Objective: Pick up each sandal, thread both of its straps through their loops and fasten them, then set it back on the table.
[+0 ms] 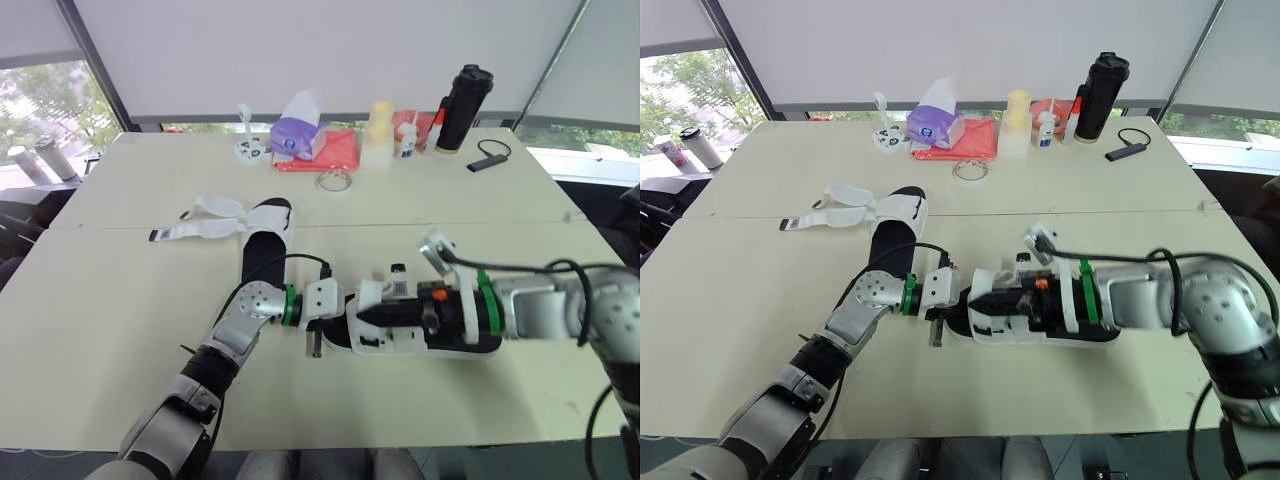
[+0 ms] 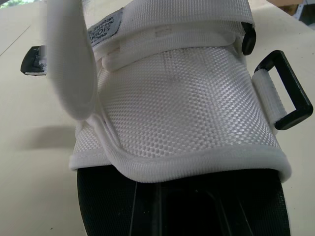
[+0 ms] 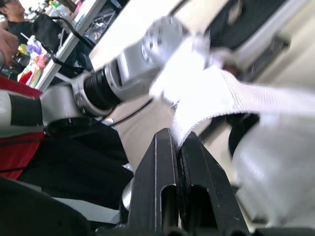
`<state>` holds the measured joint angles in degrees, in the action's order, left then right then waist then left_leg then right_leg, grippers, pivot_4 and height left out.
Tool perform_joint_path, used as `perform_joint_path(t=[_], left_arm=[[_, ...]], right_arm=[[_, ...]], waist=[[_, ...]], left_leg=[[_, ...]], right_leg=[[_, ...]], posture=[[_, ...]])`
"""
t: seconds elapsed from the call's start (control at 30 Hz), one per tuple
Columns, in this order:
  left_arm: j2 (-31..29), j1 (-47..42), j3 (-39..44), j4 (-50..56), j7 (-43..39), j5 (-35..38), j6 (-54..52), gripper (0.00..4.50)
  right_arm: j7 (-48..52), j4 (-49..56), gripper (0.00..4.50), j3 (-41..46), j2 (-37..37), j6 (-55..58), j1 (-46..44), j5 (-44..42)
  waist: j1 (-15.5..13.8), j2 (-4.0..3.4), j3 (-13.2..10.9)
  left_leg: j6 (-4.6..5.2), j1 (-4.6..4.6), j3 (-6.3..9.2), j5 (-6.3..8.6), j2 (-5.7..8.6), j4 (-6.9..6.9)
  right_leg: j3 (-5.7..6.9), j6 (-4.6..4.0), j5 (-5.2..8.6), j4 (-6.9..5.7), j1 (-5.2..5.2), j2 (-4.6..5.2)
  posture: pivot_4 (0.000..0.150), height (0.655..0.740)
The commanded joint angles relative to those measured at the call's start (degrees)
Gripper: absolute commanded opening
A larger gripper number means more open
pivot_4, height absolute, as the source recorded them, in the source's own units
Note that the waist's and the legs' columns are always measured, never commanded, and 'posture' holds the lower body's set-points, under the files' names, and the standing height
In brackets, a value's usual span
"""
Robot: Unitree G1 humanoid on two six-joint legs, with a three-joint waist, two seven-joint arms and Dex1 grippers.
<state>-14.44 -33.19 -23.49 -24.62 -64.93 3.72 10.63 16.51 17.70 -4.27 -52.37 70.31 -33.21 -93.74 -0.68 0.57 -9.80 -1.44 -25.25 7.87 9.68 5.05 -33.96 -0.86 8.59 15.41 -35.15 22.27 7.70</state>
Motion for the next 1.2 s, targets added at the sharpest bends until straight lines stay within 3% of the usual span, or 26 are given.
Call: perform_joint_path(t=[0.03, 0.43, 1.2], left_arm=[[-0.9, 2.0, -2.0, -4.1, 0.1, -3.5, -1.7, 0.00], [-1.5, 2.6, -1.5, -3.6, 0.9, -3.4, -2.1, 0.00], [-1.4, 2.2, -1.6, -3.2, 1.1, -3.5, -2.2, 0.00]], right_arm=[[3.7, -3.2, 0.04, -1.4, 1.5, 1.8, -3.3, 5.4], [18.6, -6.3, 0.04, -5.1, 3.7, 4.0, -4.1, 23.2], [29.3, -3.4, 0.04, -9.7, 4.3, -0.1, -2.0, 43.2]], waist=[[-0.1, 0.01, 0.0], [0.0, 0.00, 0.0], [0.0, -0.01, 0.0]], left_leg=[[0.00, -0.03, 0.01, 0.00, 0.00, -0.01], [0.01, -0.03, 0.01, -0.01, 0.03, -0.06], [-0.01, -0.01, 0.00, -0.01, 0.05, -0.08]], right_leg=[[0.01, 0.00, 0.00, -0.02, 0.03, -0.01], [0.02, 0.11, -0.05, -0.12, 0.05, -0.03], [0.03, 0.32, -0.17, -0.16, 0.07, -0.04]], posture=[[0.150, 0.7296], [0.150, 0.7296], [0.150, 0.7296]])
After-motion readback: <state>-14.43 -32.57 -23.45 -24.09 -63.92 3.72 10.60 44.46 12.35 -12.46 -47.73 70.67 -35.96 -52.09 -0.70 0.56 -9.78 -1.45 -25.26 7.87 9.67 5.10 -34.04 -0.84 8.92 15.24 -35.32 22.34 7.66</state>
